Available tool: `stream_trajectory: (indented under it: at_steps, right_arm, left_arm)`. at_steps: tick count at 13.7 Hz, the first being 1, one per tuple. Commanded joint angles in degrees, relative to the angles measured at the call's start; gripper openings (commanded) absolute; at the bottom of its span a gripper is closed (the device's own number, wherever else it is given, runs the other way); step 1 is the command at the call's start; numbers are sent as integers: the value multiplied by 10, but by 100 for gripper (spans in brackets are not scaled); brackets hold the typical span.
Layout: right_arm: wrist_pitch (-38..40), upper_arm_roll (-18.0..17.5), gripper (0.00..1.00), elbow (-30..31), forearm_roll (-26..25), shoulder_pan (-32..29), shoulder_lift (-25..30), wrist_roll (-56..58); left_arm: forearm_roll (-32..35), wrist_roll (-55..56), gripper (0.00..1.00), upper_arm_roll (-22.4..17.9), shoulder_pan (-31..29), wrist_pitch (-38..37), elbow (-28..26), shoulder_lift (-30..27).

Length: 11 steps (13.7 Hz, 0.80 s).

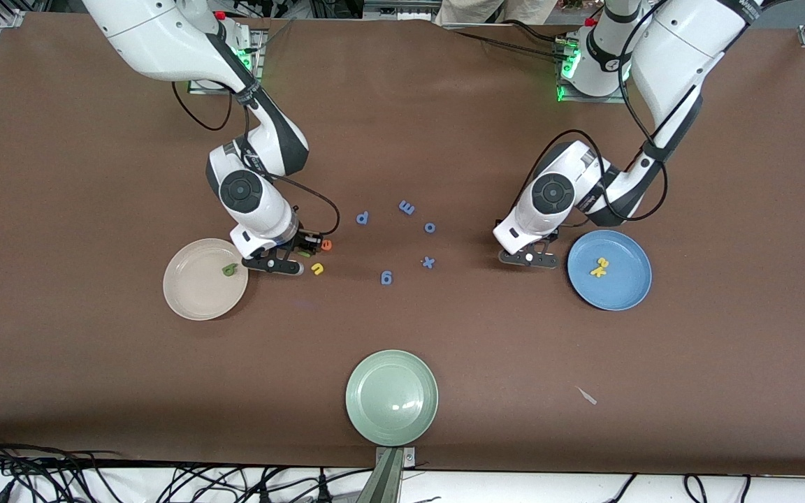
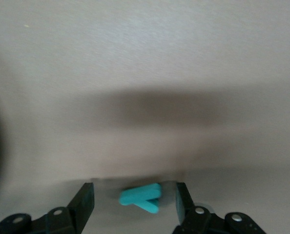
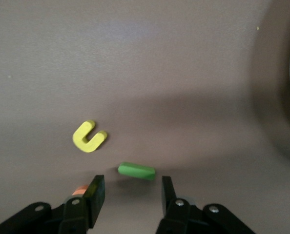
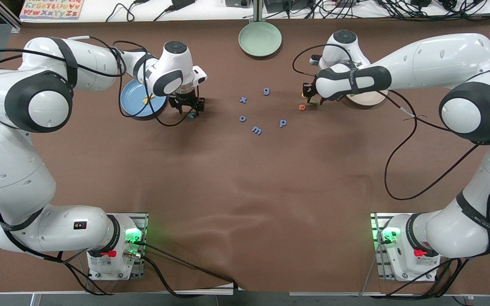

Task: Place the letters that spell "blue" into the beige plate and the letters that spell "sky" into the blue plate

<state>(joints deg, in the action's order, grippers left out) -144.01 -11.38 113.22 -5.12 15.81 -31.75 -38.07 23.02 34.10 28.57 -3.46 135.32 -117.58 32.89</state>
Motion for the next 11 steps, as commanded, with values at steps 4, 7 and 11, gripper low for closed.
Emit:
stream_trajectory:
  at_steps: [4,7,11]
  right_arm:
    - [-39,-2,56,15,-14,-3,-8,-11]
    - [-49,-2,55,24,-14,-3,-9,-11]
    - [-73,-2,42,39,-21,-3,-8,-10]
  left_arm:
    - [25,11,45,5,-7,11,-15,-2]
    - [25,11,44,6,-2,11,-19,-2]
    - [25,11,9,6,-4,11,-20,-5]
